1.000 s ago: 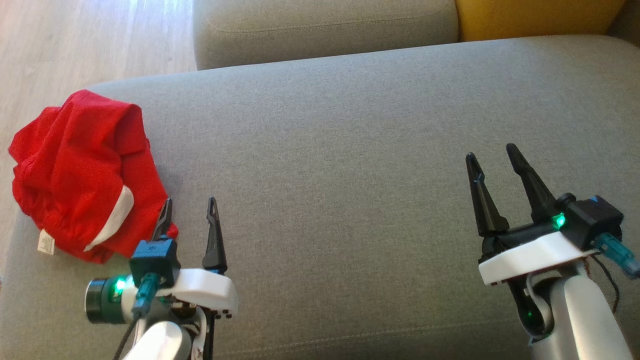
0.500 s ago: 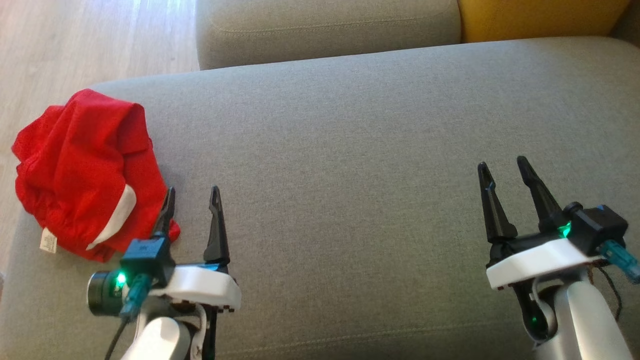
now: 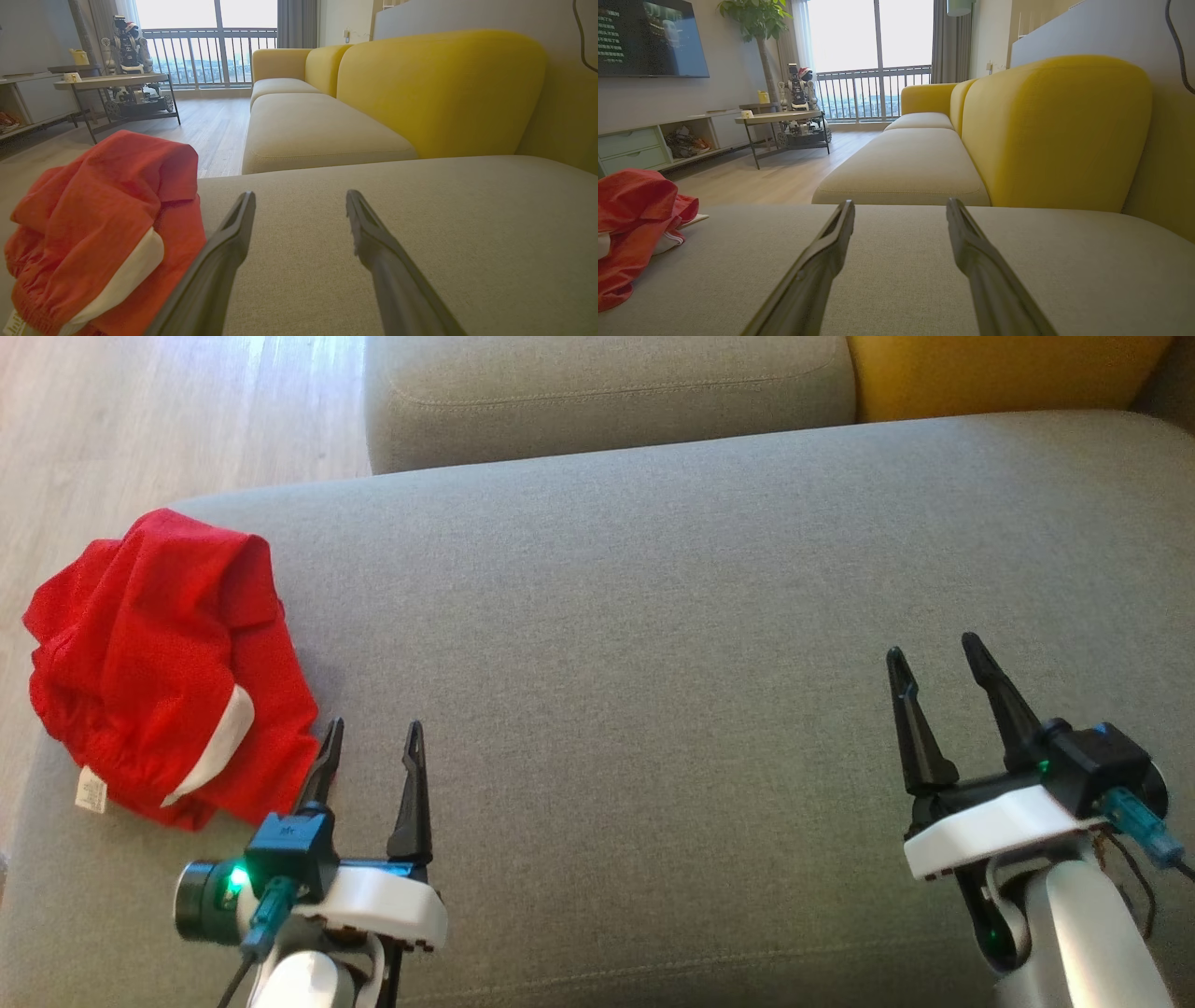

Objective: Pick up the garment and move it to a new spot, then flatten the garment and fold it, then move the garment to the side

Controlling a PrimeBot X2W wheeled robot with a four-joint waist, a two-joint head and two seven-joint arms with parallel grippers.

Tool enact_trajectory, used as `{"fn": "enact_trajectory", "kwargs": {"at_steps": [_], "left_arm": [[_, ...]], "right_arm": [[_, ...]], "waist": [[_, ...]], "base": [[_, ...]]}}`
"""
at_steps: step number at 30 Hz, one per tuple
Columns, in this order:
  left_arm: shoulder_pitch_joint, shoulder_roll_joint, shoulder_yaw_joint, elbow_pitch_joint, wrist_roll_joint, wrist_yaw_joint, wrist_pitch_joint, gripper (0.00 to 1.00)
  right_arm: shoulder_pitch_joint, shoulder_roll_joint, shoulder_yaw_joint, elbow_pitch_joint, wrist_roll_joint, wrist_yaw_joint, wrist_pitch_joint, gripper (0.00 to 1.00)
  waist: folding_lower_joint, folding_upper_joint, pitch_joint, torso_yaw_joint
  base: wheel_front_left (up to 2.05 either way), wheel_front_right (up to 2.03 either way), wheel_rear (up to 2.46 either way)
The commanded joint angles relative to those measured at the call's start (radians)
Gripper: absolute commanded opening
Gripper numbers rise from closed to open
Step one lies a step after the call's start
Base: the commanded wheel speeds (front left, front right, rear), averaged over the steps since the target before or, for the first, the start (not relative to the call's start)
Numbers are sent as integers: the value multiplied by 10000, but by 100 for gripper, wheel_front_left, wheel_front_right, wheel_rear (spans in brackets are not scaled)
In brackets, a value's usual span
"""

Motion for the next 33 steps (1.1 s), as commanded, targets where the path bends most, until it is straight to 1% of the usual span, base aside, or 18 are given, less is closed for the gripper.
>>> {"fn": "enact_trajectory", "kwargs": {"at_steps": [1, 4, 5, 10, 16, 22, 28, 30, 33], "left_arm": [[-357, -80, 566, -242, 302, -167, -124, 100], [-342, -247, 829, -182, 497, -398, -124, 100], [-342, -247, 829, -182, 497, -398, -124, 100], [-333, -455, 1144, -122, 765, -710, -124, 100], [-320, -617, 1363, -27, 1016, -975, -124, 100], [-190, -698, 1616, 34, 1196, -1040, -124, 100], [-75, -733, 1825, 16, 1340, -1139, -124, 100], [24, -741, 1908, 0, 1406, -1179, -124, 100], [116, -740, 2007, -38, 1450, -1224, -124, 100]], "right_arm": [[-568, -114, 308, -340, -201, -2, -103, 100], [-568, -114, 299, -347, -211, -2, -103, 100], [-568, -114, 299, -347, -211, -2, -103, 100], [-563, -114, 231, -331, -206, -2, -103, 100], [-471, -114, 319, -361, -167, -2, -103, 100], [-332, -114, 641, -425, -56, -2, -103, 100], [-181, -114, 1009, -480, -58, -2, -103, 100], [-89, -114, 1186, -489, -34, -2, -103, 100], [-24, -114, 1344, -477, 50, -2, -103, 100]], "waist": [[0, 0, 8, 1], [0, 0, 12, 15], [0, 0, 12, 15], [0, 0, 10, 96], [0, 0, -1, 534], [0, 0, 15, 1312], [0, 0, -20, 2270], [0, 0, -80, 2749], [0, 0, -124, 3136]], "base": [[0, 0, 0], [0, 0, 0], [0, 0, 0], [0, 0, 0], [0, 0, 0], [0, 0, 0], [0, 0, 0], [0, 0, 0], [0, 0, 0]]}}
